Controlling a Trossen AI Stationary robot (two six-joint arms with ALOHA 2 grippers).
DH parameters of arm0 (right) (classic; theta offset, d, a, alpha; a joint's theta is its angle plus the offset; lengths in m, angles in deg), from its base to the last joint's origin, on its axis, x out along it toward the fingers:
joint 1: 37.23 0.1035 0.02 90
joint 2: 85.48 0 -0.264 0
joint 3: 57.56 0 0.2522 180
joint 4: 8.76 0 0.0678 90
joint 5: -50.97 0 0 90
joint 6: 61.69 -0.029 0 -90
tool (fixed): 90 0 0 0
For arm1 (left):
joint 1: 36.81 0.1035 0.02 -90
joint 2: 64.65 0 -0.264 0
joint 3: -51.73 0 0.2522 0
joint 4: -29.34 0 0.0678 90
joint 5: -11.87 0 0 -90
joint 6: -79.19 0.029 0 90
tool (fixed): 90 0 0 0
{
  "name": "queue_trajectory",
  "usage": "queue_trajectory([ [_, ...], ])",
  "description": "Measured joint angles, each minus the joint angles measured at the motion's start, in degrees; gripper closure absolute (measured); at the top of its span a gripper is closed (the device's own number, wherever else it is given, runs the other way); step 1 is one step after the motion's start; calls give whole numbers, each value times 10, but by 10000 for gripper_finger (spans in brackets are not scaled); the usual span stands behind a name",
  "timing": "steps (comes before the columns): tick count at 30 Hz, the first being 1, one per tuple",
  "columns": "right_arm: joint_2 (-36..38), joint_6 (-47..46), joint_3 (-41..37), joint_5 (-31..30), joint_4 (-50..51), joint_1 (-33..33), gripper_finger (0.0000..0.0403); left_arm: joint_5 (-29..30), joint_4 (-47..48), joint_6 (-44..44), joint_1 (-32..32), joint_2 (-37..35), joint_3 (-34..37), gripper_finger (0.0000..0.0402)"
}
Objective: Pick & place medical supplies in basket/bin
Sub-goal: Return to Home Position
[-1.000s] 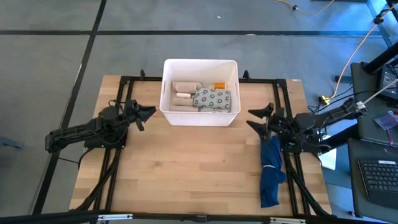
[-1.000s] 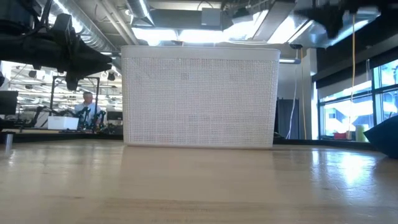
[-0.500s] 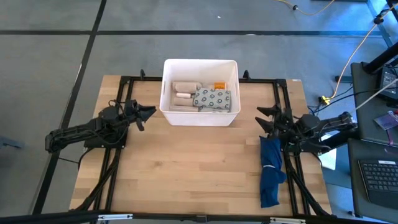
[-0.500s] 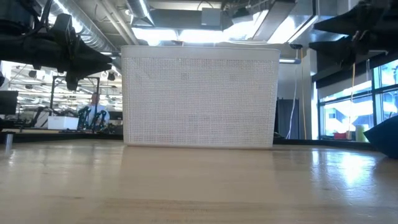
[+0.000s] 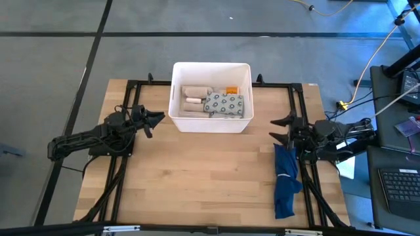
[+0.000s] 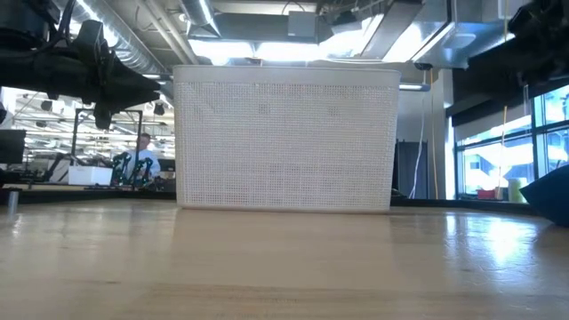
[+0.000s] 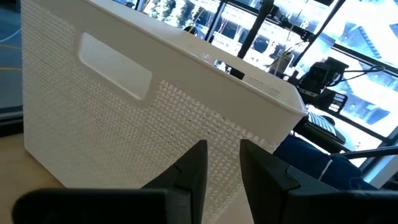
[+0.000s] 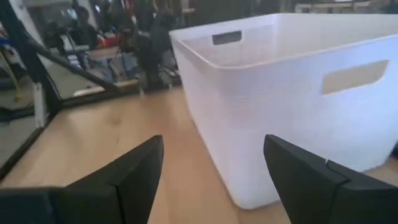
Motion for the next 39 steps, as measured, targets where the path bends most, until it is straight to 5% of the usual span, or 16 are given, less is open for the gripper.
queue_trajectory([
  [12,0,-23,-27,137,-76,0,123,0,0,0,0,0,0,313],
  [29,0,14,-27,131,-64,0,123,0,0,0,0,0,0,313],
  [39,0,21,-81,173,-185,0,123,0,0,0,0,0,0,313],
])
